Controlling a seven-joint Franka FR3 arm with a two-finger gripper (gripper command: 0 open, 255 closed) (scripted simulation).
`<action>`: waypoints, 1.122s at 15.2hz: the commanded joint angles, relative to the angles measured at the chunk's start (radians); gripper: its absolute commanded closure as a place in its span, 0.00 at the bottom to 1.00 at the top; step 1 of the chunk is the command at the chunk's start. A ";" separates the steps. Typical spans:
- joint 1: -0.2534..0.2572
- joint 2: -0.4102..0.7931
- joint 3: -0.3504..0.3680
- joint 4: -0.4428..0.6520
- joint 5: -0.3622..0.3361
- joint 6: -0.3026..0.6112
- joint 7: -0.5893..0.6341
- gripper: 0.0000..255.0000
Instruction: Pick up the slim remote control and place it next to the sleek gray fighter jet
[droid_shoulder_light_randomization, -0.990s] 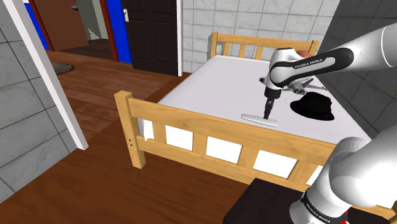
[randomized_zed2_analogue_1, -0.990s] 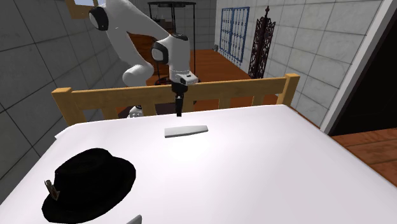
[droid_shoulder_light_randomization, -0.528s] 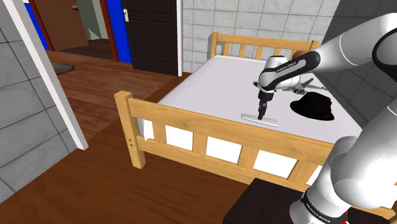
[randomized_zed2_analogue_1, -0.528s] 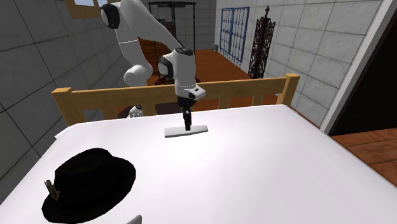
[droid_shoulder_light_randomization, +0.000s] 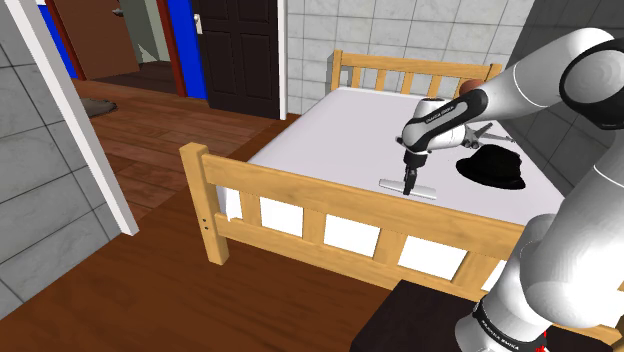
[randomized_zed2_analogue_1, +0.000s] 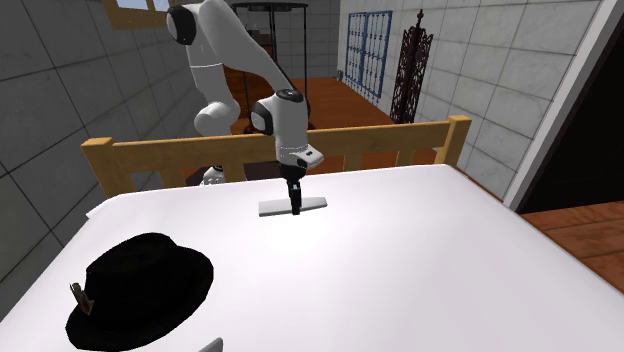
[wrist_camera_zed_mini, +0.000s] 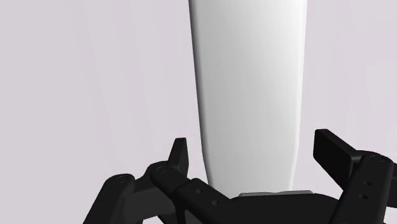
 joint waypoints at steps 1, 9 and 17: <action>0.000 0.004 0.000 -0.001 0.003 0.004 -0.002 0.00; 0.000 0.003 -0.001 -0.001 0.003 0.004 -0.002 1.00; -0.002 -0.021 0.003 0.009 -0.017 -0.025 0.012 1.00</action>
